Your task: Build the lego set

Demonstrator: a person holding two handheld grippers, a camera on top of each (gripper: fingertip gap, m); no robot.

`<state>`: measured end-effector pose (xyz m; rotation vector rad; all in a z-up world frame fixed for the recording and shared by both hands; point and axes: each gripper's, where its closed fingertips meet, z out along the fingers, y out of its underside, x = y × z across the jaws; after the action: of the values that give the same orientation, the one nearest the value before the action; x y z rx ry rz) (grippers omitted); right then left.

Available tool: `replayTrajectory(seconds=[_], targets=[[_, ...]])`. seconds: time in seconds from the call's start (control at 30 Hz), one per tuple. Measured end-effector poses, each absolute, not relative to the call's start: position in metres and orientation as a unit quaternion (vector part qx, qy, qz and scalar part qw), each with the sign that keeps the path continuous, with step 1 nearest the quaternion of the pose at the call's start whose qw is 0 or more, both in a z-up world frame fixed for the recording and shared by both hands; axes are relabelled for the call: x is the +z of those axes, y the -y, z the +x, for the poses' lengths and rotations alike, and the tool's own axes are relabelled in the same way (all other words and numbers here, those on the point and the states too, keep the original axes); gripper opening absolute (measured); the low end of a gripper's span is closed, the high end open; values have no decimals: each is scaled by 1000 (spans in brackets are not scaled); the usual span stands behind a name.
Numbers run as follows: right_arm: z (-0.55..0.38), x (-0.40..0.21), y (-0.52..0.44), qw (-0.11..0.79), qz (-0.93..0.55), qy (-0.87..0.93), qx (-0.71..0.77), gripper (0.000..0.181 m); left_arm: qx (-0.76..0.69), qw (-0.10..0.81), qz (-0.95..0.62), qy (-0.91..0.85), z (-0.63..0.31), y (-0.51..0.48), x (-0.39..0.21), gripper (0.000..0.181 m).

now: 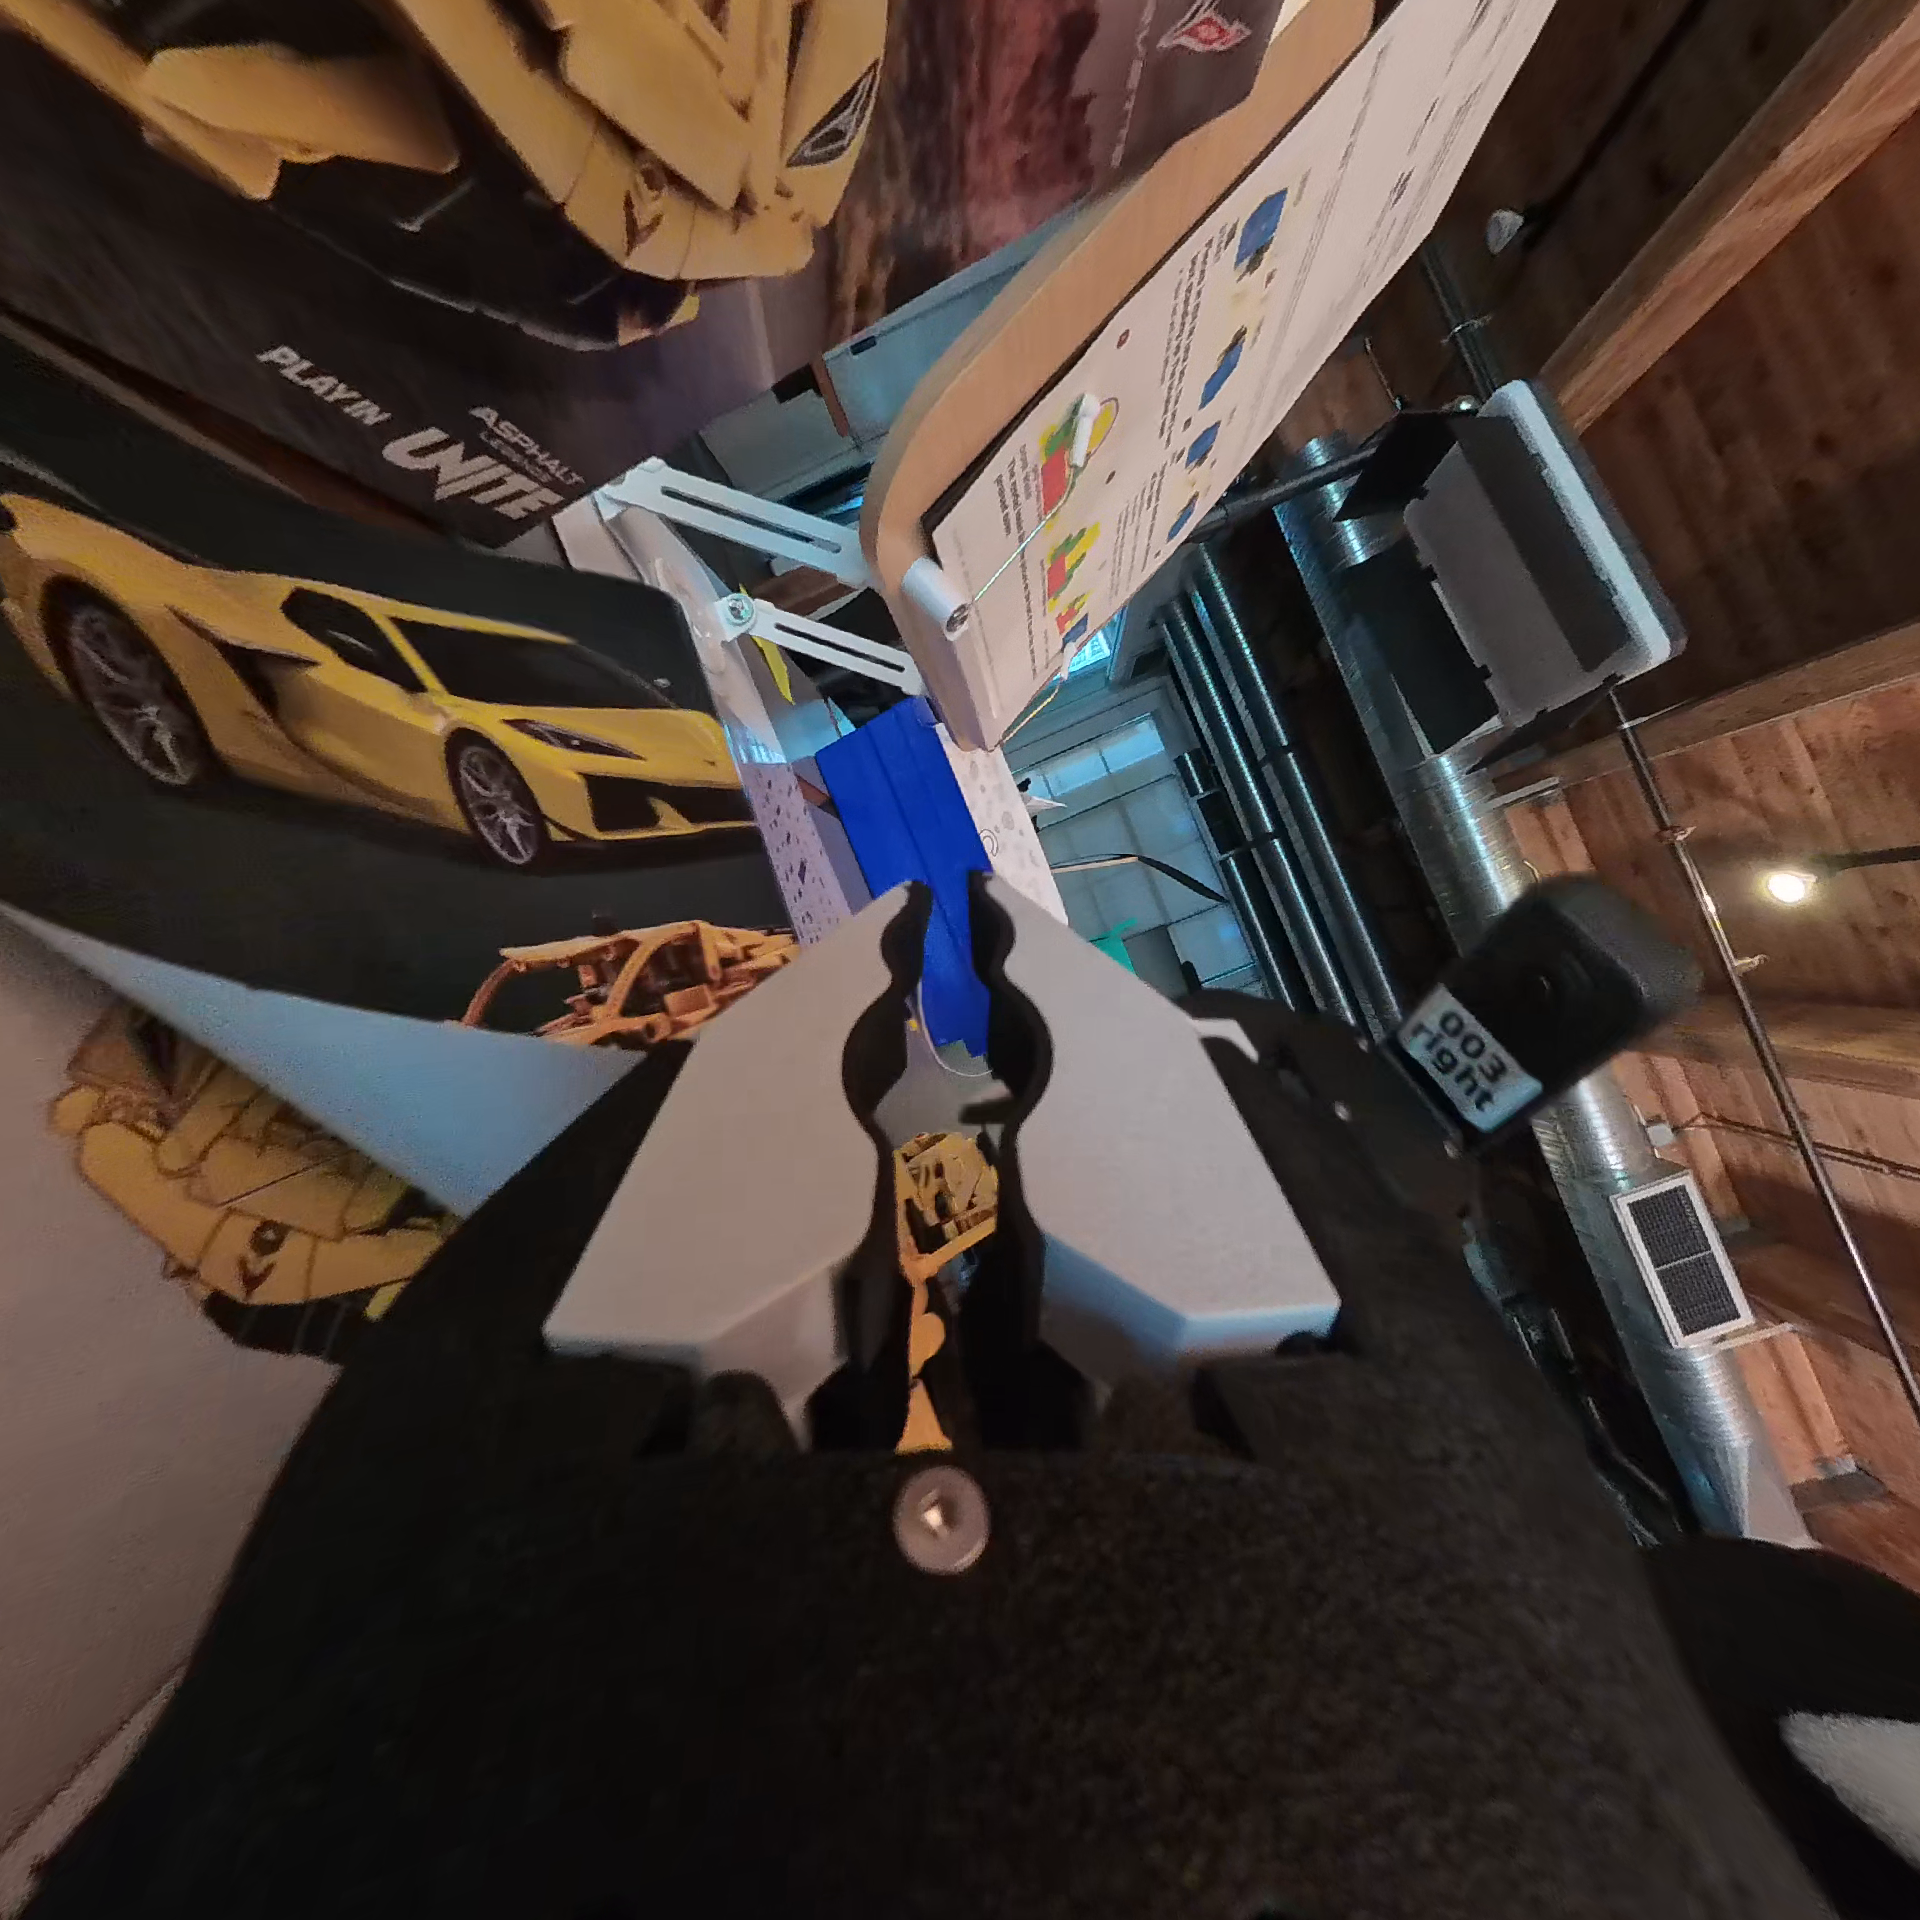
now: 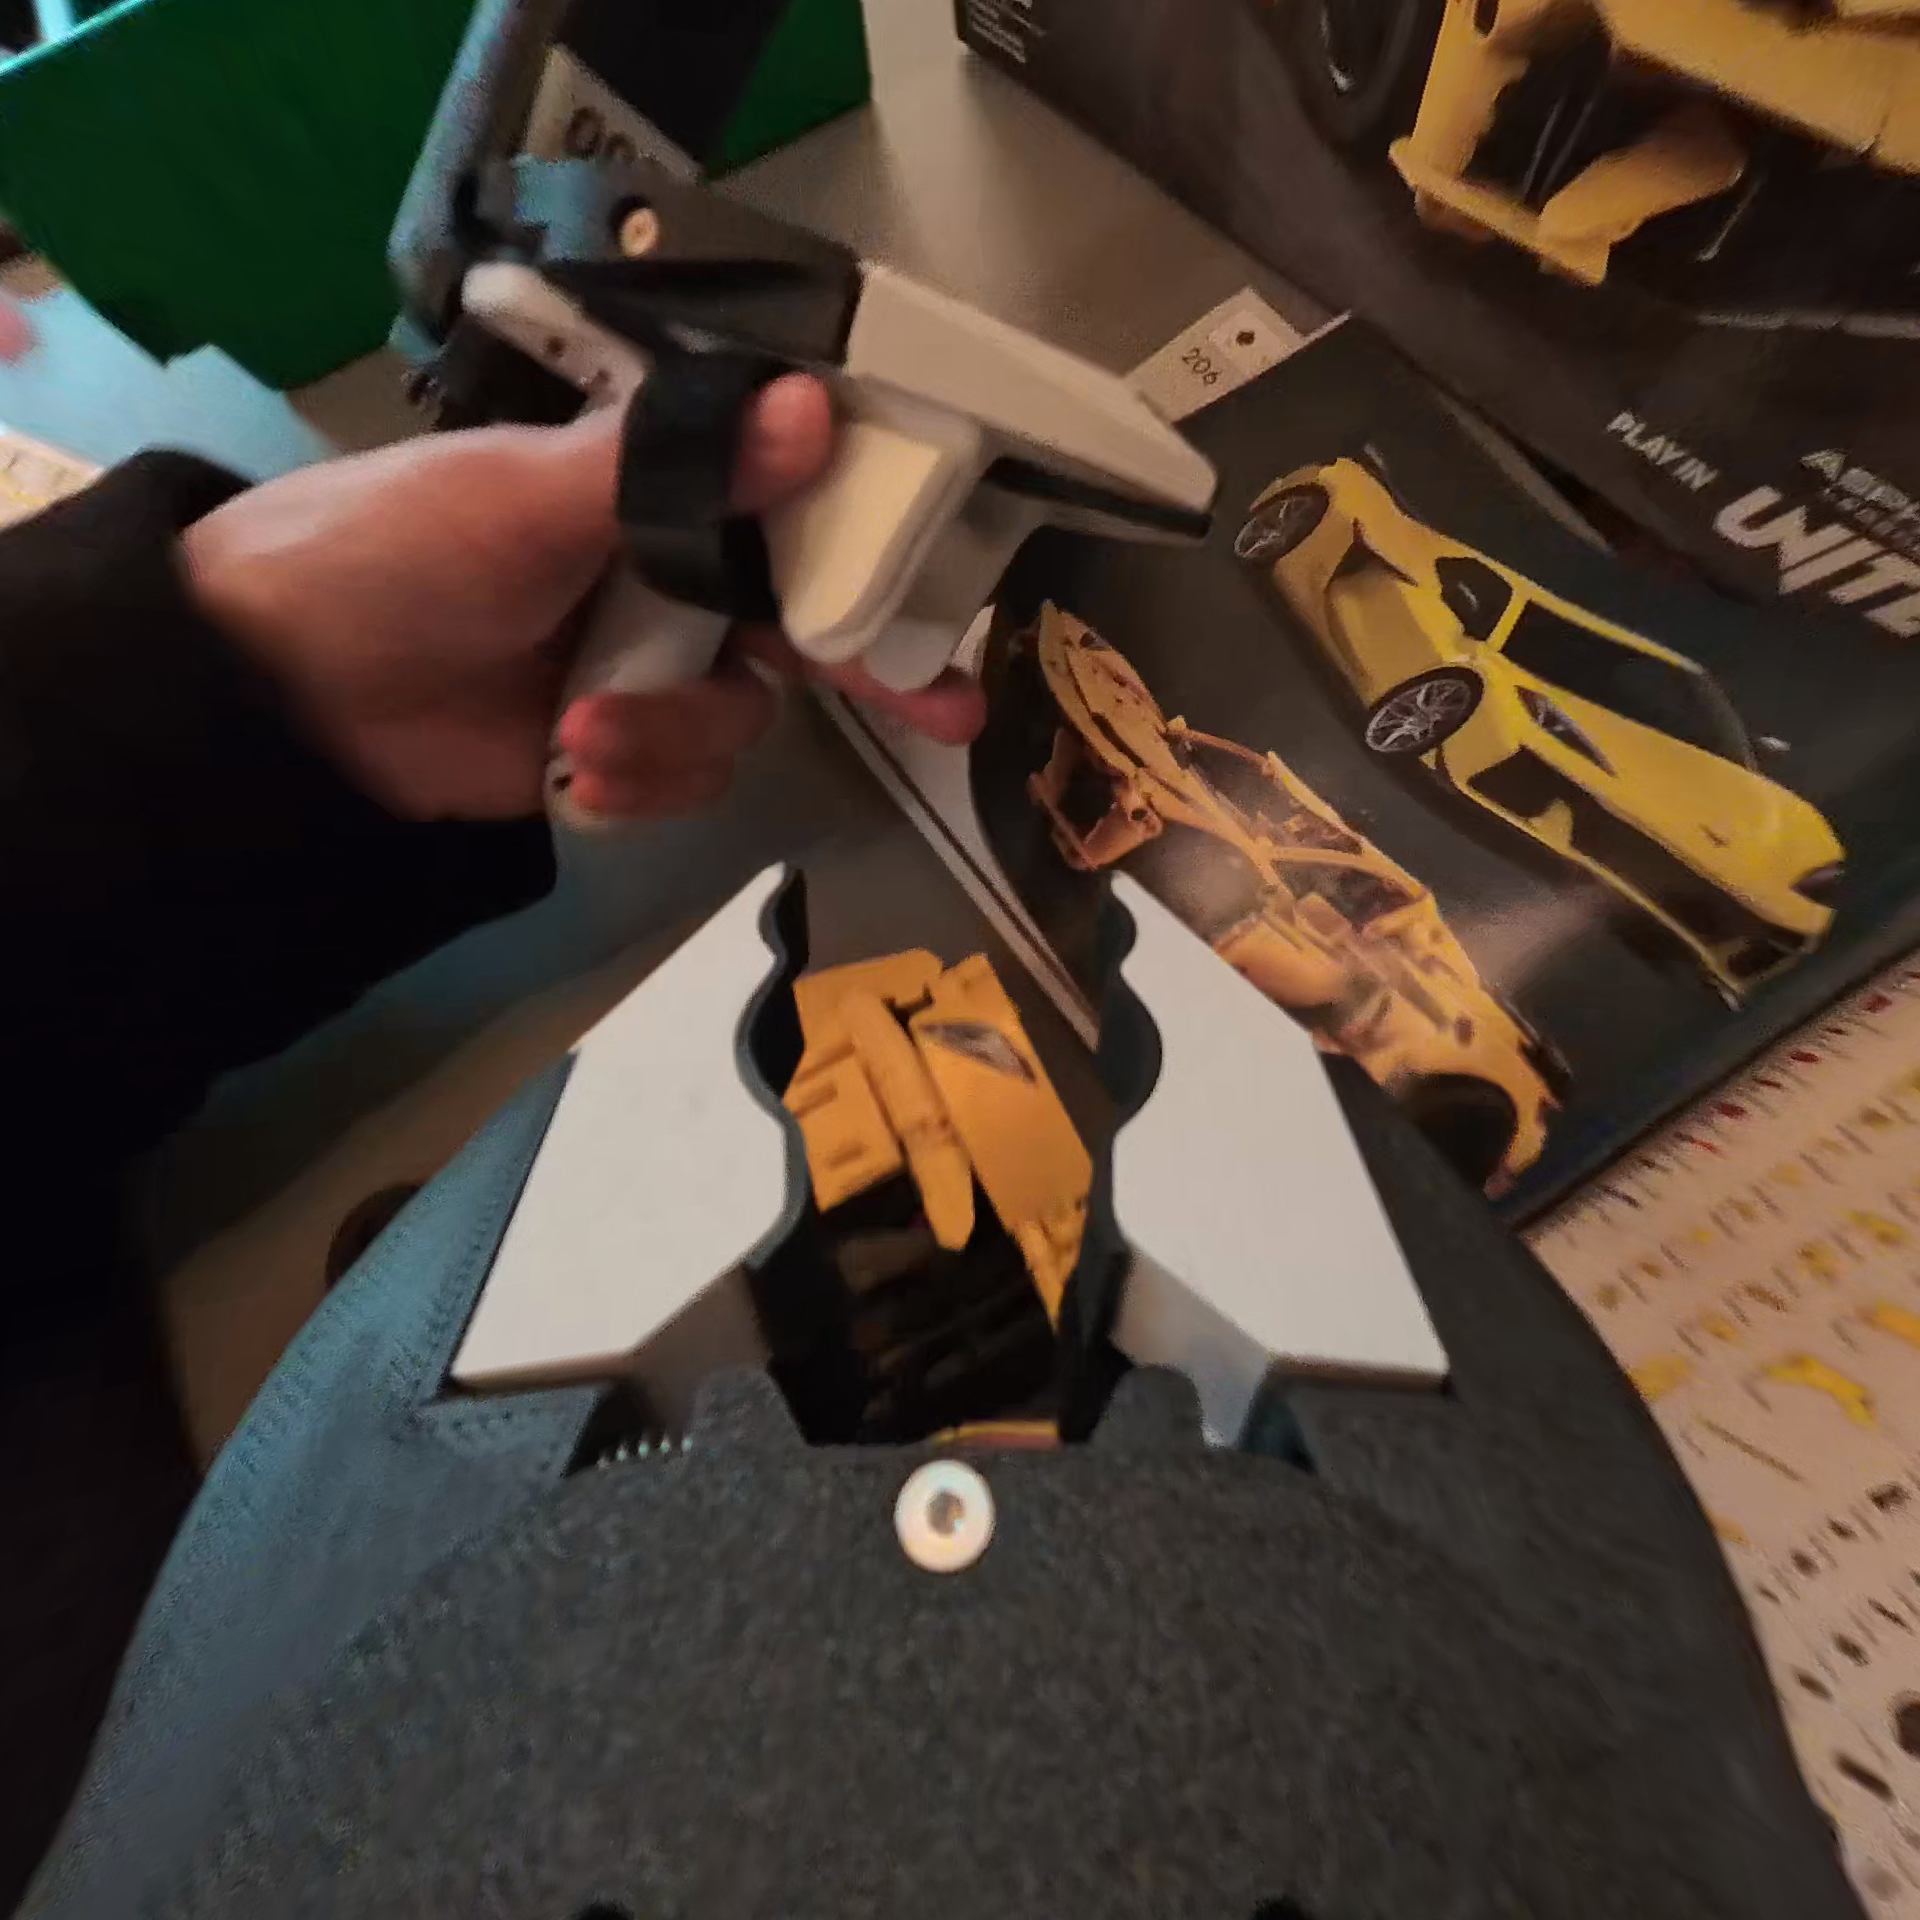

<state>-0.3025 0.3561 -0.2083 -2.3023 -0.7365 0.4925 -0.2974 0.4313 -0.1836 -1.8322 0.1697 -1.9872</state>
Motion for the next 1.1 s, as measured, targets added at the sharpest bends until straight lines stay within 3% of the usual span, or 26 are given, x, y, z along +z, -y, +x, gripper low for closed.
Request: replayTrajectory(seconds=[0.33, 0.6, 0.73, 0.83, 1.1], targets=[[-320, -248, -388, 266, -901, 321, 121, 57, -678, 223, -699, -58, -311, -446, -207, 6], [-330, -256, -412, 323, -878, 353, 13, 56, -768, 235, -595, -16, -325, -456, -170, 3], [-335, -264, -423, 316, -886, 340, 2, 47, -781, 221, -584, -10, -324, -455, -169, 3], [-339, -264, -422, 308, -892, 330, 30, 0, -782, 215, -585, -16, -323, -453, -168, 3], [-290, -194, -422, 392, -880, 265, 37, 0, -759, 252, -600, -24, -338, -458, -163, 3]])
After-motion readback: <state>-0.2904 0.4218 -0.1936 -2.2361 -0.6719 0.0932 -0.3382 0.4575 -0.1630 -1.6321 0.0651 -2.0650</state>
